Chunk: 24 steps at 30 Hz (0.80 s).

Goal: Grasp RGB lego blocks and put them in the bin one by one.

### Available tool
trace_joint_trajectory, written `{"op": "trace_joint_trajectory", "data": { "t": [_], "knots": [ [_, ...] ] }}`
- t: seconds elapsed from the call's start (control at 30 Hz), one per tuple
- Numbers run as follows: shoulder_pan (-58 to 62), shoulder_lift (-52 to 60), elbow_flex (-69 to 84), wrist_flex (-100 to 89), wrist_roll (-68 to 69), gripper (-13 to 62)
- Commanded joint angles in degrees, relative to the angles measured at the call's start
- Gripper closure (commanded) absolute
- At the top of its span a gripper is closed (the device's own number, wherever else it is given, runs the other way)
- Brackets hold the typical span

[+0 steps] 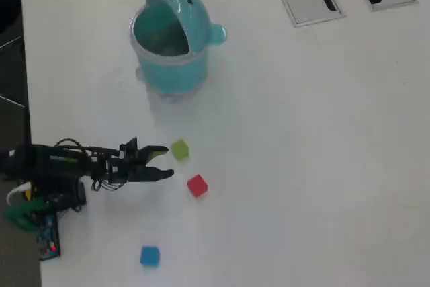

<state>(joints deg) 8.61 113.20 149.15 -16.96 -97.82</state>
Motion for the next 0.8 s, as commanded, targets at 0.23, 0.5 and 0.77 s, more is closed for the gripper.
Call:
{"op": "trace_joint_trajectory", "data": {
  "t": [0.23,0.5,0.77],
  "knots": [
    [6.15,-13.27,-14.06,1.41,-4.83,17.1],
    [8.09,-24.43,-16.96,0.62,-8.96,17.1],
    [7.21,-31.73,-20.65,-2.99,-8.96,17.1]
  ]
}}
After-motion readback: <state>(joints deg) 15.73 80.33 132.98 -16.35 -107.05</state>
